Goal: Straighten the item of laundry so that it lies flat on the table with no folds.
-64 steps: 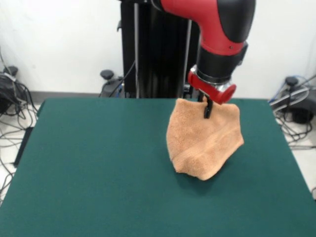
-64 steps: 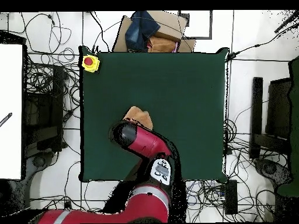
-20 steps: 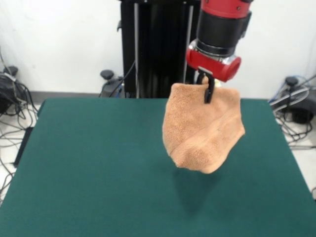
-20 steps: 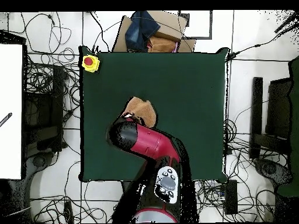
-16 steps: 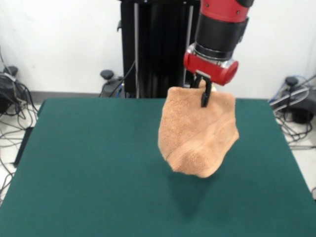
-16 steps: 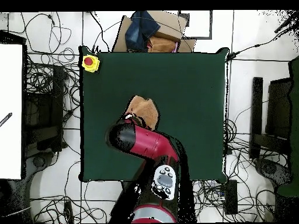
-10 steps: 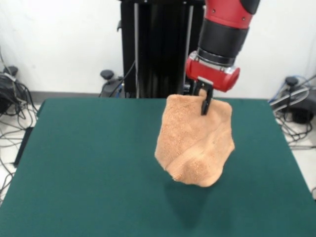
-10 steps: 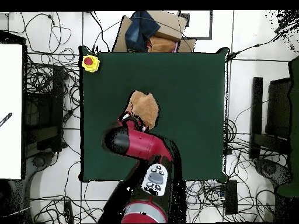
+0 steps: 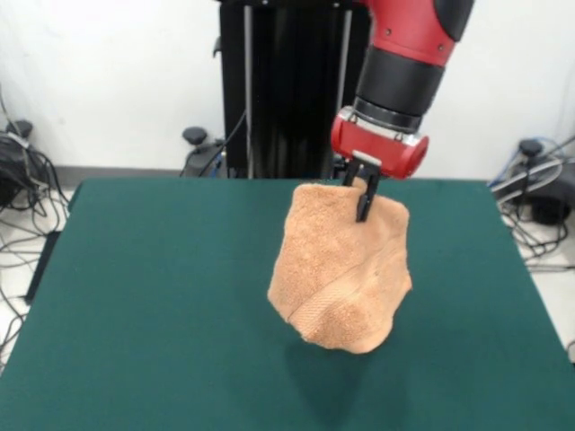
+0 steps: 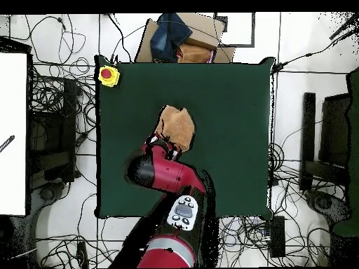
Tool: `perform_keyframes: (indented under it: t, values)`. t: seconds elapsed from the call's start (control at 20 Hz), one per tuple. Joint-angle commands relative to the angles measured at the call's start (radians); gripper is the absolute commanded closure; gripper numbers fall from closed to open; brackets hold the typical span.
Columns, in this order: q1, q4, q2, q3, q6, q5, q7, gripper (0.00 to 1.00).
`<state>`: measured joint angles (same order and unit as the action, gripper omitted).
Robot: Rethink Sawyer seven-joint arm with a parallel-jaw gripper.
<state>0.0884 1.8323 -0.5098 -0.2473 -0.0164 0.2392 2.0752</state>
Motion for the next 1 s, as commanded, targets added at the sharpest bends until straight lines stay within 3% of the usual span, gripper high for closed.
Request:
perform_keyframes:
  t: [0.05,0.1,0.4,1.0]
  values:
    - [-0.105,0.002,0.055,0.142,0.104,-0.007,0.107,1.0]
    - [-0.133,0.007,0.062,0.177,0.152,-0.009,0.088,1.0]
    - [-0.151,-0.086,0.147,0.174,0.22,-0.09,-0.026,1.0]
    - [-0.244,-0.097,0.218,0.291,0.161,-0.138,0.036,1.0]
